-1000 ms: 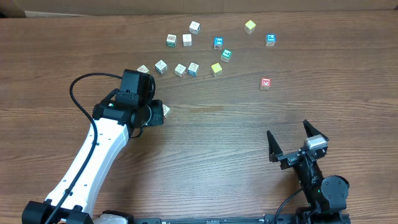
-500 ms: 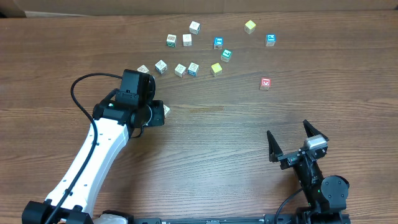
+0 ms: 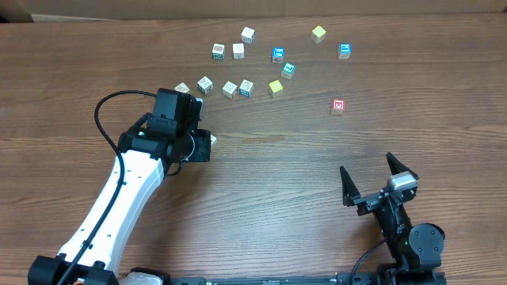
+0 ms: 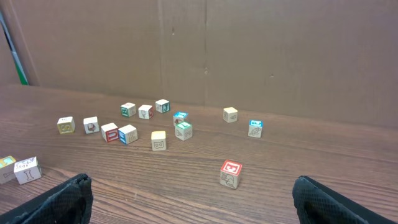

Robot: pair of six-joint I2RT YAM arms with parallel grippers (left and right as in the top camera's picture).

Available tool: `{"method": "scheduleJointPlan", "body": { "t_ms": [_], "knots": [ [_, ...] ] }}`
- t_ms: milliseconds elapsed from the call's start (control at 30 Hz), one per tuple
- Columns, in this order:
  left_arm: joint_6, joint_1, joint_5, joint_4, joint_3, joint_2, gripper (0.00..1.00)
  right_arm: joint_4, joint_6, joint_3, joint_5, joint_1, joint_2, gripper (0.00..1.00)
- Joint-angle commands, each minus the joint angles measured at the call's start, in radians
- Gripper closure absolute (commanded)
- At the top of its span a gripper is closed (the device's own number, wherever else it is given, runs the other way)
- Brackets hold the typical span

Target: Form a circle

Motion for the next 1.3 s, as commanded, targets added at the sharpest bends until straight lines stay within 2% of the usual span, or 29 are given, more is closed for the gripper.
{"method": "scheduleJointPlan", "body": {
  "t_ms": [0,167,267,500,1267],
  "knots": [
    [0.019,0.000,0.002,0.004,-0.010,0.005,0.77,0.006,-0.001,-0.010,0.000,-0.002,-0.007,0.00],
    [0.019,0.000,0.003,0.004,-0.010,0.005,0.68,0.006,-0.001,-0.010,0.000,-0.002,-0.007,0.00],
    [0.020,0.000,0.003,0.004,-0.010,0.005,0.82,0.006,-0.001,-0.010,0.000,-0.002,-0.007,0.00],
    [0.027,0.000,0.007,-0.001,-0.010,0.005,0.95,0.006,-0.001,-0.010,0.000,-0.002,-0.007,0.00],
    [-0.004,0.000,0.023,0.016,-0.010,0.005,0.96,0.006,-0.001,-0.010,0.000,-0.002,-0.007,0.00]
  ]
}}
